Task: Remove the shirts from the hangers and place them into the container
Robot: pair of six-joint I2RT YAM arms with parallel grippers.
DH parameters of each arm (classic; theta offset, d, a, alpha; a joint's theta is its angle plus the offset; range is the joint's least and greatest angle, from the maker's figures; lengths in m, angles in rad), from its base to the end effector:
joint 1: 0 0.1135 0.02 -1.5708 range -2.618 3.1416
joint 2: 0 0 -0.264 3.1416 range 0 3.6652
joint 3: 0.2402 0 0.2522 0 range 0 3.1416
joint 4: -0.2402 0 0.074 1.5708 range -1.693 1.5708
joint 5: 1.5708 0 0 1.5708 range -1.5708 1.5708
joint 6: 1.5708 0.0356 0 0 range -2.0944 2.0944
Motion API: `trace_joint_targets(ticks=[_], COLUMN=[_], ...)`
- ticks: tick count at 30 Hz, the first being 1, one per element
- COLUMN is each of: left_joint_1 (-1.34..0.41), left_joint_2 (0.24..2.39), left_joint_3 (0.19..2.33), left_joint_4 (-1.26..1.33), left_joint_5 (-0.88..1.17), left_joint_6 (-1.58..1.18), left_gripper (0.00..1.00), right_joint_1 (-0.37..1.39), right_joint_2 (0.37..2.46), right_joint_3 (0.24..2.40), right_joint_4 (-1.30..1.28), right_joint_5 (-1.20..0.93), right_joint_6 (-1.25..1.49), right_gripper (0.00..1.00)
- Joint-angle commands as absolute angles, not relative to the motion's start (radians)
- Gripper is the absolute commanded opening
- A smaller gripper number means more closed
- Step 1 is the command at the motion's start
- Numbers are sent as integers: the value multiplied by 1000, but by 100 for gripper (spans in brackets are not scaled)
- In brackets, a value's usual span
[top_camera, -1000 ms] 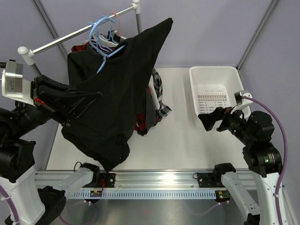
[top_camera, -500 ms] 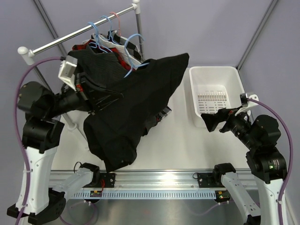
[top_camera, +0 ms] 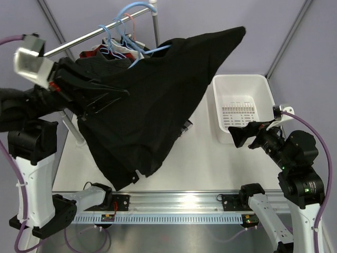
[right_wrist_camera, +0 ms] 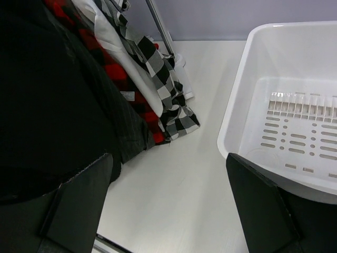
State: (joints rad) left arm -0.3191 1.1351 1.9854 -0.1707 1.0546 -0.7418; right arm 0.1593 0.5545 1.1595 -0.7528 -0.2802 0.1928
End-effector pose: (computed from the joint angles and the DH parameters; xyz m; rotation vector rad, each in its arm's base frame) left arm 0.0818 -0.0596 0.6341 0.8612 1.0816 -1.3692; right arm 0.0675 0.0208 0.4252 -0.1809 1.7291 0.5002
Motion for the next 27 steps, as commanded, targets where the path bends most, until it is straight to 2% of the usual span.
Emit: trace_joint_targets(ticks=[1,3,6,16,21,27], left_joint_1=[-327,-327,-327,-327,-327,-409], left_joint_2=[1150,1155,1123,996,945,931], left_joint_3=[2089,2105,2010,1554,1311,1183], left_joint_4=[94,36,-14,-294,-324,-322], left_joint_5=[1114,1089,1071,858,772,704], left_joint_6=[-904,-849,-789,-447,-328,-247], left_gripper=[0,0,0,0,0,0], right_joint_1=[169,170,170,170,170,170], right_joint_2=[546,540,529,509,491,526], right_joint_3=[1213,1219,1220,1204,1183,1186], right_joint_4=[-765,-770,-775,-801,-804,-767], right_joint_5=[-261,-256,-255,-224,-233,-302], right_joint_6=[172,170,163,138,133,135], right_gripper=[99,99,99,99,99,99])
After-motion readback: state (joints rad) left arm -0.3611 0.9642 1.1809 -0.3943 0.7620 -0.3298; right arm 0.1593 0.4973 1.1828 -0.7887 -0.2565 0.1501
